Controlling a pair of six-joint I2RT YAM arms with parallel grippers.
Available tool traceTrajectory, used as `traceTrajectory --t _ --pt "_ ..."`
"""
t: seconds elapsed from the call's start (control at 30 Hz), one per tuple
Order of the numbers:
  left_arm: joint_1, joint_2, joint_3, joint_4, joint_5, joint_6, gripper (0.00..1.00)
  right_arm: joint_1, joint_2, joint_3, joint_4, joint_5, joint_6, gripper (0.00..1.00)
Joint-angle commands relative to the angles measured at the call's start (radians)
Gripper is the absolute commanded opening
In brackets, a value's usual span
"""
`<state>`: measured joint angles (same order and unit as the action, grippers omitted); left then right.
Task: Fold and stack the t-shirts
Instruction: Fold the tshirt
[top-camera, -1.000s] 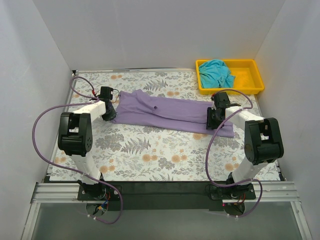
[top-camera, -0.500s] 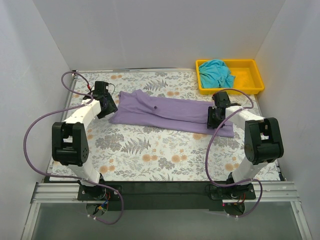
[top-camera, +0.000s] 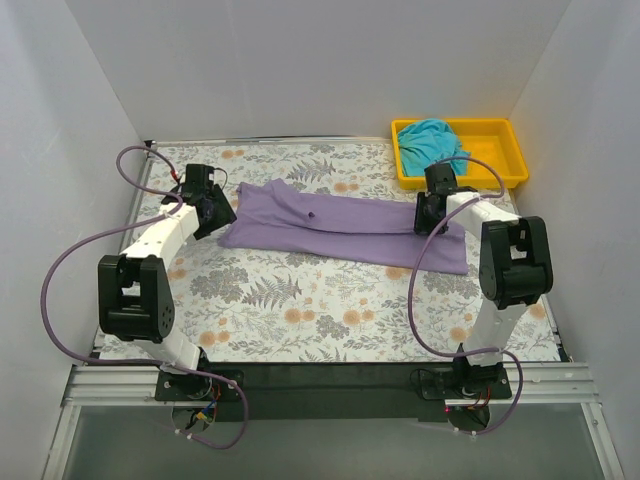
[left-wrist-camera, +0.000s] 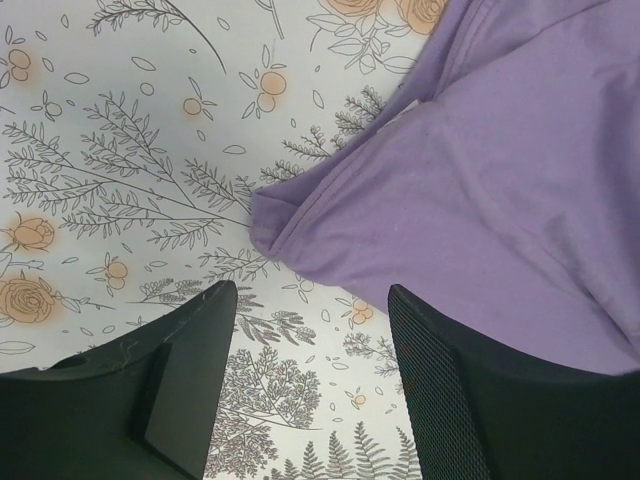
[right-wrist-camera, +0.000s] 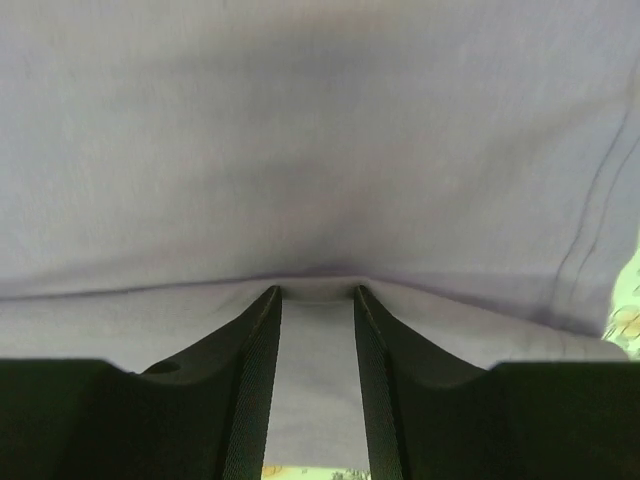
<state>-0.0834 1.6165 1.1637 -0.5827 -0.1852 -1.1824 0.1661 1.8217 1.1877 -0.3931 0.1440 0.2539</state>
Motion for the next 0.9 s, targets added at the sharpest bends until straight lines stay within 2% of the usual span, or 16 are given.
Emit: traceTrajectory --t 0.0,0.13,0.3,0.63,0.87 --pt "-0.004 -0.076 -0.016 0.010 0.033 0.007 0.58 -0.023 0.036 0.104 0.023 0.046 -0.018 0.36" --pt "-0.015 -0.084 -0.024 0.015 0.064 0.007 0.58 -0.065 0.083 0.174 0.017 0.034 -0.015 0.36" --pt "-0.047 -0.078 0.002 0.030 0.102 -0.006 0.58 -0.069 0.015 0.170 0.008 -0.004 -0.025 0.37" --pt "-0.105 0.083 0.102 0.076 0.168 -0.055 0.58 -0.094 -0.209 -0.143 0.002 -0.093 0.039 0.38" --pt "-0.107 0.238 0.165 0.121 0.182 -0.049 0.58 -0.155 -0.252 -0.270 0.040 -0.101 0.073 0.39"
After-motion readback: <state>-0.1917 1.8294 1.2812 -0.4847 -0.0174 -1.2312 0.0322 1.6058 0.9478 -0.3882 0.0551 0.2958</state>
